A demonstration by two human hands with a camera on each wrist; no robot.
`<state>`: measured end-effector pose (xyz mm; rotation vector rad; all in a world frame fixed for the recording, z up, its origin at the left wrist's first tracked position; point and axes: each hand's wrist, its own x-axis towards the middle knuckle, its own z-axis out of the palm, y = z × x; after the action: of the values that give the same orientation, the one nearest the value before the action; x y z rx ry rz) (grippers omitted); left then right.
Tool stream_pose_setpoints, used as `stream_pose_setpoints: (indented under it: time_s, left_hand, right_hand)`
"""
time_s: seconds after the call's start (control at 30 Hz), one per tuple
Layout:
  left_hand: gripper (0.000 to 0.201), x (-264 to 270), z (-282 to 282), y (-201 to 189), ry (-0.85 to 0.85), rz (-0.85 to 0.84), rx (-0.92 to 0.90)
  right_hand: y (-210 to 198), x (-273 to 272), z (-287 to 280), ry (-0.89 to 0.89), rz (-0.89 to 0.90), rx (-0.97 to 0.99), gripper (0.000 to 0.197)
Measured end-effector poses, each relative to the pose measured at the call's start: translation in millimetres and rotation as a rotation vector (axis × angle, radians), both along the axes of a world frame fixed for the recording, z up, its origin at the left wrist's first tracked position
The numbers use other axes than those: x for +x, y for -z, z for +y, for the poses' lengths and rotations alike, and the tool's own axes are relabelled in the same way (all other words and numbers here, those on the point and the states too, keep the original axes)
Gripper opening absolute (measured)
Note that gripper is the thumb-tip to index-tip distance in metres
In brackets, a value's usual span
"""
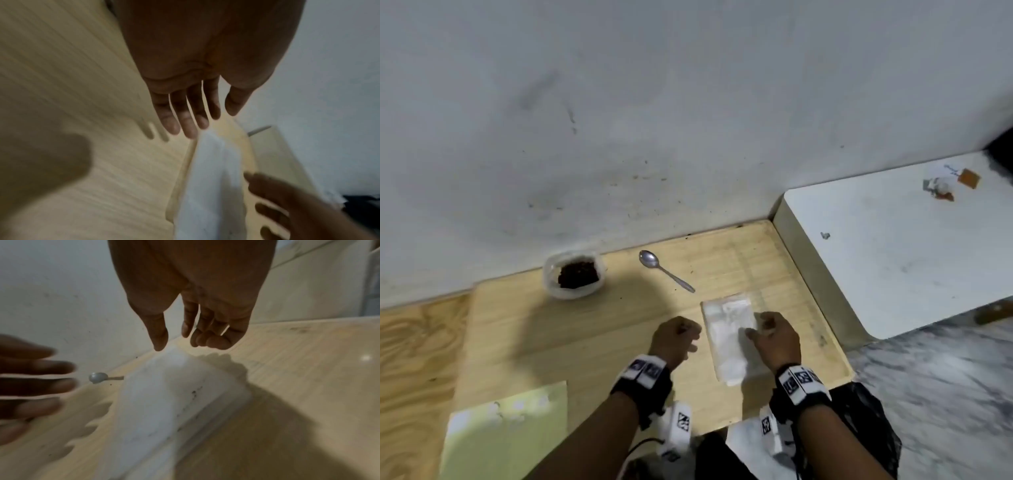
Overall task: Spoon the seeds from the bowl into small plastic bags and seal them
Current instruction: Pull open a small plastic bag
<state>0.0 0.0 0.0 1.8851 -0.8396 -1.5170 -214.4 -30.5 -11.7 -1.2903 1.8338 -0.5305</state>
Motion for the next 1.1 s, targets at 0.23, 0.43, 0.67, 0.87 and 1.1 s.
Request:
stream_pose_setpoints:
  time_s: [0.23,0.43,0.67,0.87,1.1]
  left_hand:
    - [0.018,-48.9,-28.8,22.3,-0.051,-0.174,0.099]
    - [0.016,-52.2,-29.4,31.4,-0.080,-0.167,0.086]
    - [0.019,-40.5,-32.6,28.8,-0.018,-0.133,0.054]
    - [0.032,-26.1,-39.3,-0.2,-0.166,0.006,-0.159]
    - [0.013,36.0,-49.0,-54.4,-0.094,-0.035,-0.418]
  right_hand:
    - [19.4,-1.1,-26.7,-0.052,-0.009,0.145,0.049]
    - [26.0,-6.8,-28.7,0.043,-0.014,0.087,0.024]
    - [15.8,-16.6,-26.9,0.059,0.019,-0.058,0.018]
    - [-33.9,-1.2,-34.2,0.043,-0.388,0.014,0.003]
    - [-69.7,55.2,-44.0,-0.097,-0.486,-0.008,0.026]
